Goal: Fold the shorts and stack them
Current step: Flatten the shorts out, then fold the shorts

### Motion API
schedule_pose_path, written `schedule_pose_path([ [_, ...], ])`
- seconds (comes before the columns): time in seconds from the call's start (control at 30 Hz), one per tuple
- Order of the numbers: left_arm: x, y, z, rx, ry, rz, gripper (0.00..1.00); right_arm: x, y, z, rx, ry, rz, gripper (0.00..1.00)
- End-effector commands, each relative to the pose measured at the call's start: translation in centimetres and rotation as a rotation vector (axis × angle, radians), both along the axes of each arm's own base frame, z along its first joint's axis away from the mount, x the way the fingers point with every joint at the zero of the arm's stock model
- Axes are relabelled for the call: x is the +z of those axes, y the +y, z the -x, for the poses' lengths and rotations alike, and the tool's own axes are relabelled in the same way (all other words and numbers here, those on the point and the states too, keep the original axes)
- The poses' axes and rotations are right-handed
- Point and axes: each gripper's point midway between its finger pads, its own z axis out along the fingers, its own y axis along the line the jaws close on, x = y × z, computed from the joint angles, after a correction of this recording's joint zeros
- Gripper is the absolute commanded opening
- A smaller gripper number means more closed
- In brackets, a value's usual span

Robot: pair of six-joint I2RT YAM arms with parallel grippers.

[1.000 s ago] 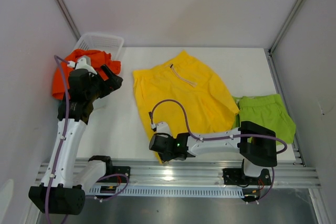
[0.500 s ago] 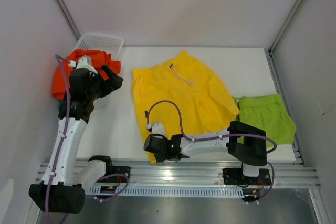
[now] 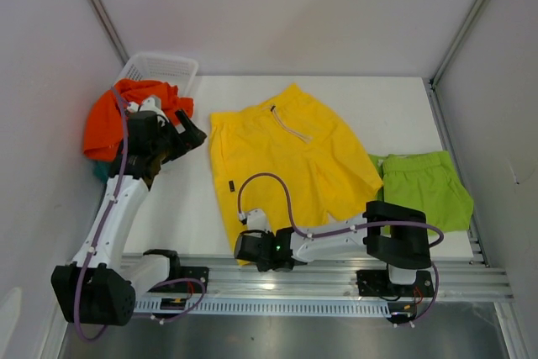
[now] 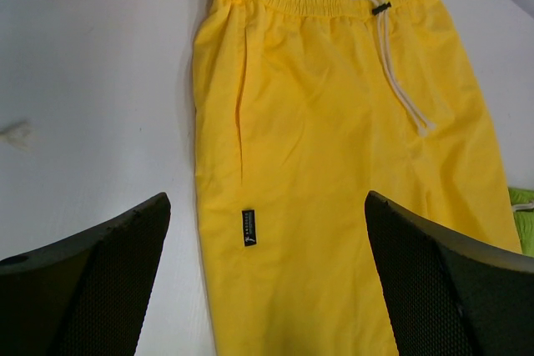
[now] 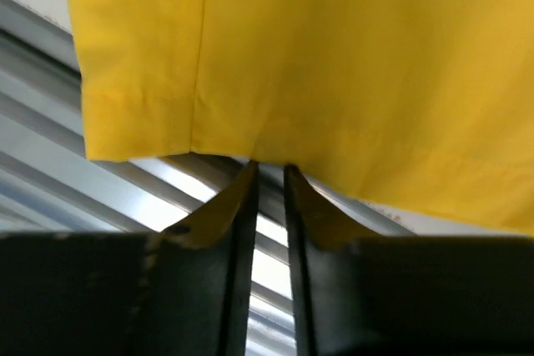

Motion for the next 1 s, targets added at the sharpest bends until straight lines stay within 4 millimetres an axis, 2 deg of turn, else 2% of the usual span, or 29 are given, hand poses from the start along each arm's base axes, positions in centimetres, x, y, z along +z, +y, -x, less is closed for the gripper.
schedule_pose_path([
  [0.0, 0.5, -1.4, -0.7, -0.031, -0.045, 0.033, 0.99, 1.5, -1.3, 0.1, -0.008, -0.014, 0.008, 0.27],
  [0.17, -0.1, -1.5, -0.8, -0.018, -0.039, 0.029, 0.99, 4.2, -0.1, 0.1, -0.009, -0.028, -0.059, 0.45],
  [0.27, 0.3, -1.2, -0.7, -0.003, -0.055, 0.022, 0.99, 5.5, 0.8, 0.2, -0.001, -0.035, -0.096, 0.54],
  [0.5, 2.1, -1.1, 0.1, -0.005, -0.087, 0.018, 0.99, 6.3, 3.1, -0.1, 0.012, -0.039, -0.136, 0.67],
  [0.63, 3.6, -1.0, 0.5, -0.003, -0.12, 0.015, 0.99, 5.6, 4.5, -0.6, 0.008, -0.026, -0.142, 0.69],
  [0.67, 4.0, -1.0, 0.7, -0.004, -0.124, 0.014, 0.99, 4.8, 4.6, -0.9, 0.001, -0.023, -0.126, 0.69],
  [0.8, 4.7, -0.9, 1.1, -0.01, -0.133, 0.0, 0.99, 3.7, 5.6, -1.4, -0.009, -0.013, -0.118, 0.69],
  [0.97, 5.1, -0.7, 1.5, -0.006, -0.142, -0.008, 0.99, 1.1, 5.1, -1.8, -0.031, 0.0, -0.054, 0.64],
])
